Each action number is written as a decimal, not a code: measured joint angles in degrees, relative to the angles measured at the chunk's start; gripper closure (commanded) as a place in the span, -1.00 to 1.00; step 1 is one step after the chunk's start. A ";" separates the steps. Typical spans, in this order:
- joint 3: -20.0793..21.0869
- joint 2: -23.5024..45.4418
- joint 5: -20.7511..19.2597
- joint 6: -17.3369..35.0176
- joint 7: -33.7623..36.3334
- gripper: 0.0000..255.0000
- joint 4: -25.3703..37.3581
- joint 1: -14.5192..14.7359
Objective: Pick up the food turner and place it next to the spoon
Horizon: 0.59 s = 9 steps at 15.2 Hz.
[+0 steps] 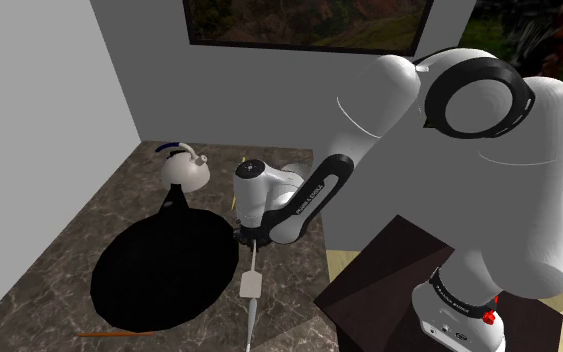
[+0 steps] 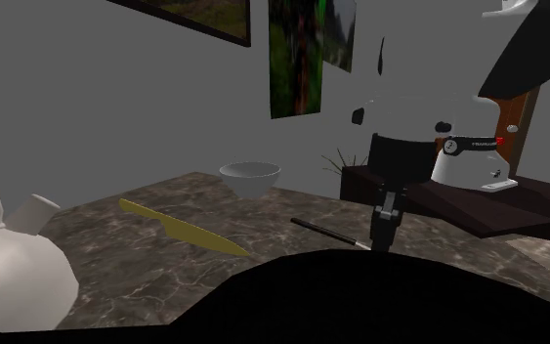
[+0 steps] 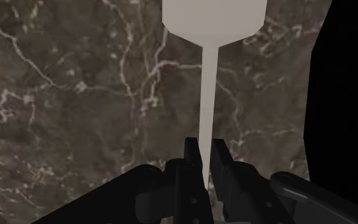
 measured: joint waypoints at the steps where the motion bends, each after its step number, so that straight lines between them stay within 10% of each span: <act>1: 0.00 0.00 0.00 0.00 0.00 -1.00 0.00 0.00; 9: 1.25 -3.50 1.63 -3.23 -1.04 -1.00 -0.22 -0.60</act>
